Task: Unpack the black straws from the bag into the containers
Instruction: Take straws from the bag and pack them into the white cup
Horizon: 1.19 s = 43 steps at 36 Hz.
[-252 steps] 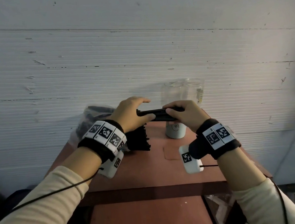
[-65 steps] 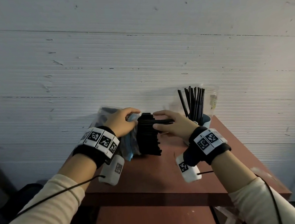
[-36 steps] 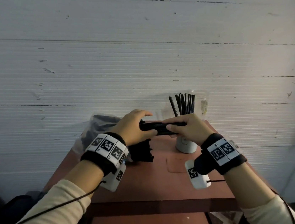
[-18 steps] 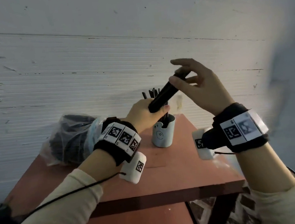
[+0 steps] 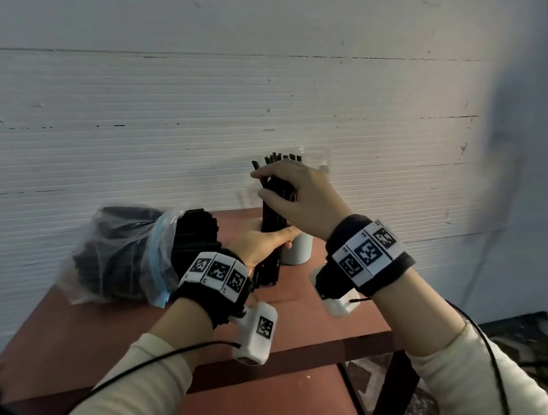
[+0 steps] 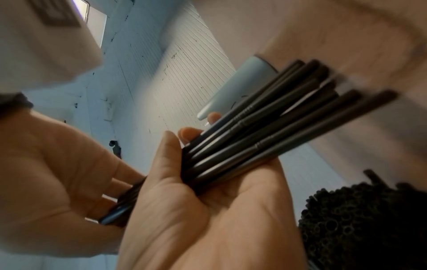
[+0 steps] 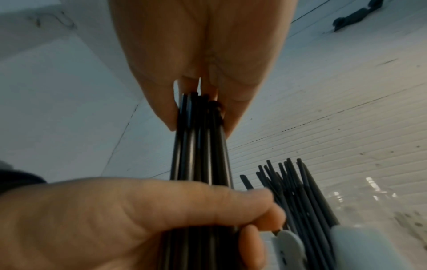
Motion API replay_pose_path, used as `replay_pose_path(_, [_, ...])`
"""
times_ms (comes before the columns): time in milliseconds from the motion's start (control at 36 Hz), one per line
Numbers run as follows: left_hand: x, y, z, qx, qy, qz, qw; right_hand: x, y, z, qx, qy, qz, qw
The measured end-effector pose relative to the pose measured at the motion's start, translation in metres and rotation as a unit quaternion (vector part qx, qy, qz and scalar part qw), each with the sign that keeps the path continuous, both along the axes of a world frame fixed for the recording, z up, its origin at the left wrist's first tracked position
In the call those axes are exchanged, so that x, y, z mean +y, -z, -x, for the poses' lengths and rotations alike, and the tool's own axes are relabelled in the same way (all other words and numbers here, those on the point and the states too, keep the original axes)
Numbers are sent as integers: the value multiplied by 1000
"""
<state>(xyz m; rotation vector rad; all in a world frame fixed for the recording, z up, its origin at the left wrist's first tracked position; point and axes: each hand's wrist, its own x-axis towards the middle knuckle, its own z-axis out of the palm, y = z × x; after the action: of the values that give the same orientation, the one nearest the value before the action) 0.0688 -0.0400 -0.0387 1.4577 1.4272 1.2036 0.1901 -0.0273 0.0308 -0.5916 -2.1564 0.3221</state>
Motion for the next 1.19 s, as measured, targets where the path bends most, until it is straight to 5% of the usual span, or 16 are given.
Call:
replay_pose_path(222, [1,1,5,44,29,84,995,0,5,5,19,-14,-26,999])
replay_pose_path(444, [-13,-15,-5,-15,21,-57,998,-9,-1,-12,93,-3,38,995])
replay_pose_path(528, [-21,-29,-9,21,99,-107,989,-2,3,-20,39,26,78,996])
replay_pose_path(667, [-22,-37,-18,117,172,-75,975,2,7,-27,-44,-33,171,984])
replay_pose_path(833, [2,-31,-26,29,125,-120,984,14,-5,-30,27,1,165,986])
replay_pose_path(1000, [21,-30,-31,72,-139,-89,984,47,-38,-41,151,48,150,976])
replay_pose_path(1194, [53,-16,-23,52,-114,48,991,89,-45,-37,133,126,175,967])
